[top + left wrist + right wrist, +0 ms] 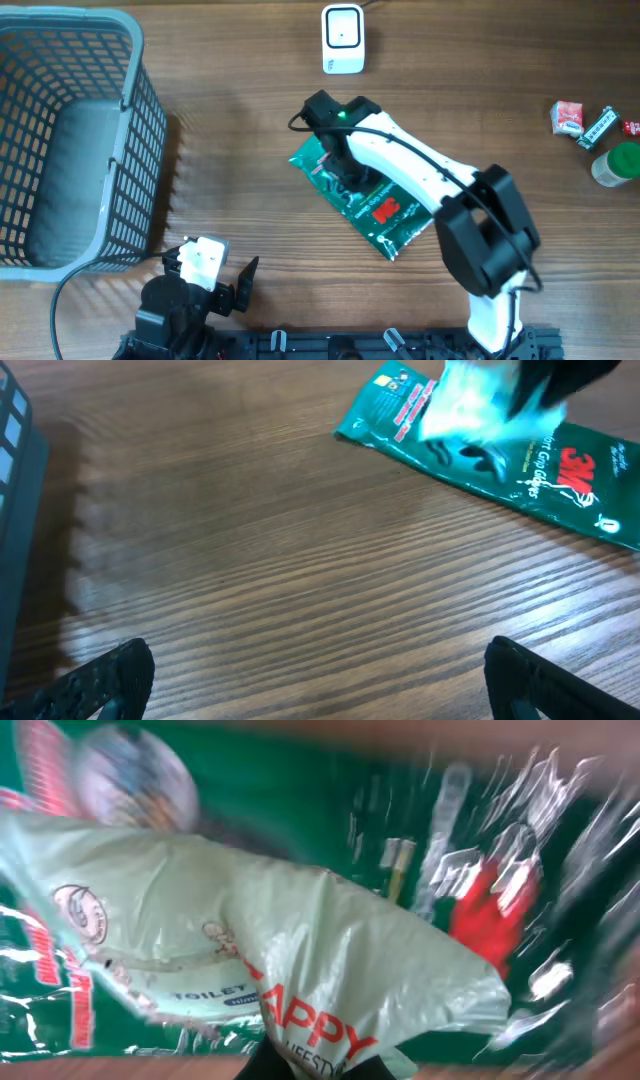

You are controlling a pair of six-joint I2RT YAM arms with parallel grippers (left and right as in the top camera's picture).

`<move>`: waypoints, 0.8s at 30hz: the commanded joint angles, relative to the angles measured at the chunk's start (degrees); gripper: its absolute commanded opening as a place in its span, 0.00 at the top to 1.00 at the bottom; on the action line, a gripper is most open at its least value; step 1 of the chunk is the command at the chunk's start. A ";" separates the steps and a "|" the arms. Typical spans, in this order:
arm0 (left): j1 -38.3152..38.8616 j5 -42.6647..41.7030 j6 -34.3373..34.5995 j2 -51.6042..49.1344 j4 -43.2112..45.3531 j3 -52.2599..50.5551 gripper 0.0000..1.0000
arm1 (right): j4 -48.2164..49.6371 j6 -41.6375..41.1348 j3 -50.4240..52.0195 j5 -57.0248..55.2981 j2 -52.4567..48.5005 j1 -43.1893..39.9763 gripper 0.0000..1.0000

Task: Scan the item barcode
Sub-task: 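Grasp the white-green tissue pack on the glove pack with right gripper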

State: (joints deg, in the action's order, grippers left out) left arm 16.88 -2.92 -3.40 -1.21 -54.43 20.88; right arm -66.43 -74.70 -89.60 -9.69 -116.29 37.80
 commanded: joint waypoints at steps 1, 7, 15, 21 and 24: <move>0.00 -0.26 -0.68 0.17 0.11 -0.11 0.00 | -0.66 27.41 -0.39 -29.11 8.57 -0.42 0.96; 0.00 -0.26 -0.68 0.17 0.11 -0.11 0.00 | 0.76 33.51 2.38 -57.09 7.98 -0.50 0.95; 0.00 -0.26 -0.68 0.17 0.11 -0.11 0.00 | 20.55 46.42 13.51 -57.44 3.54 3.23 0.95; 0.00 -0.26 -0.68 0.17 0.11 -0.11 0.00 | 24.57 58.18 13.55 -36.92 3.13 8.52 0.95; 0.00 -0.26 -0.68 0.17 0.11 -0.11 0.00 | 23.56 58.21 13.55 -37.42 3.13 9.07 0.95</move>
State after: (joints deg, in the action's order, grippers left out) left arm 16.88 -2.92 -3.40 -1.21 -54.43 20.88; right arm -42.11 -17.80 -76.07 -48.36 -112.92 46.37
